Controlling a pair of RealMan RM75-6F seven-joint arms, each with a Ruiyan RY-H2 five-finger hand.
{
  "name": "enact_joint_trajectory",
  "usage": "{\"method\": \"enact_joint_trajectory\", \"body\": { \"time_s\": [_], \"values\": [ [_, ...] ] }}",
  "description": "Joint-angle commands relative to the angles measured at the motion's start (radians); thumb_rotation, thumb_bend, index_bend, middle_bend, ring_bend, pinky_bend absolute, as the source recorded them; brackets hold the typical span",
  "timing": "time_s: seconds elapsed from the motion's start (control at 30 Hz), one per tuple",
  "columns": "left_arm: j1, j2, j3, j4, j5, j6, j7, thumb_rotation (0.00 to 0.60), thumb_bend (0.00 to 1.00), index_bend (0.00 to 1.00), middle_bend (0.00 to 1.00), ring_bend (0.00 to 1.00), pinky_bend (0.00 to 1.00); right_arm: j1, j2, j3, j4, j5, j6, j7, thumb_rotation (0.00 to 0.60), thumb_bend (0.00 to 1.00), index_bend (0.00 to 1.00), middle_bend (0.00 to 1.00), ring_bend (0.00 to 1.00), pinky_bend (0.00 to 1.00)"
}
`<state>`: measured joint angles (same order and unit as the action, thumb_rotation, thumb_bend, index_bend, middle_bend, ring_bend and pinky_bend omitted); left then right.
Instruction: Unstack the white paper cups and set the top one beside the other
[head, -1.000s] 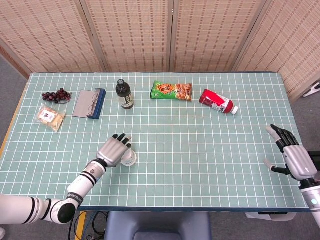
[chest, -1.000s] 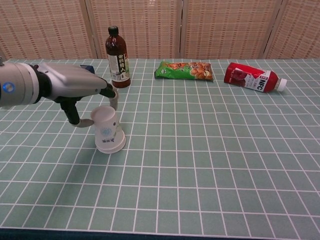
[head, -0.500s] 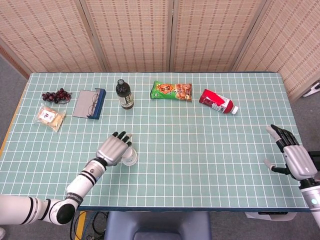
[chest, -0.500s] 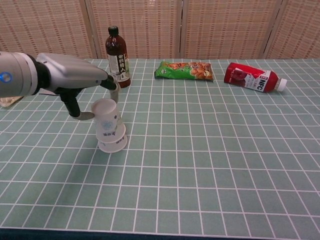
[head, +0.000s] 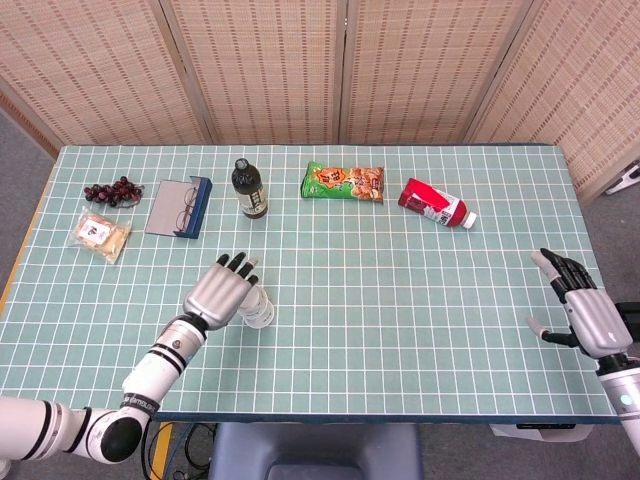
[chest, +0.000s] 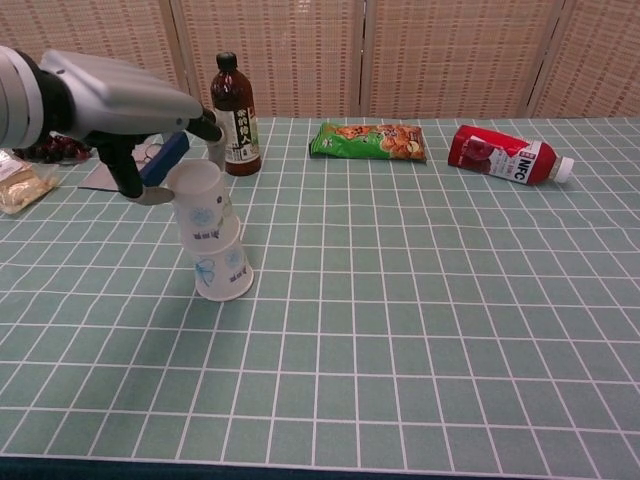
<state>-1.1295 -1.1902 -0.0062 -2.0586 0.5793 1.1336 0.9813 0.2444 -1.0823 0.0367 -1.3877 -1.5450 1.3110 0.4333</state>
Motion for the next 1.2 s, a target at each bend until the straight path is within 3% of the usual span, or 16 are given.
{"method": "enact_joint_trajectory", "body": {
  "time_s": [0.03,0.43,0.67,1.2],
  "values": [
    [-0.01,0.026,-0.003,-0.041,-0.022,0.039,0.035,0.6,0.41,0.36,0.1,0.08,0.17,0.001,-0.001,0.001,0.001,0.0,0.0,-0.002,0.6,0.25,0.0,0.0,0.0,0.0],
    [-0.026,0.089,-0.018,-0.152,-0.061,0.129,0.1,0.6,0.41,0.36,0.1,0.08,0.17,0.003,-0.008,0.009,0.008,0.019,-0.008,-0.01,0.6,0.25,0.0,0.0,0.0,0.0],
    [-0.002,0.112,-0.002,-0.187,-0.049,0.174,0.107,0.6,0.41,0.36,0.1,0.08,0.17,0.001,-0.009,0.011,0.005,0.018,-0.003,-0.015,0.6,0.25,0.0,0.0,0.0,0.0],
    [0.14,0.176,0.051,-0.126,0.104,0.129,-0.071,0.6,0.41,0.36,0.1,0.08,0.17,-0.008,-0.012,0.014,-0.012,0.02,0.014,-0.042,0.6,0.25,0.0,0.0,0.0,0.0]
  ]
}}
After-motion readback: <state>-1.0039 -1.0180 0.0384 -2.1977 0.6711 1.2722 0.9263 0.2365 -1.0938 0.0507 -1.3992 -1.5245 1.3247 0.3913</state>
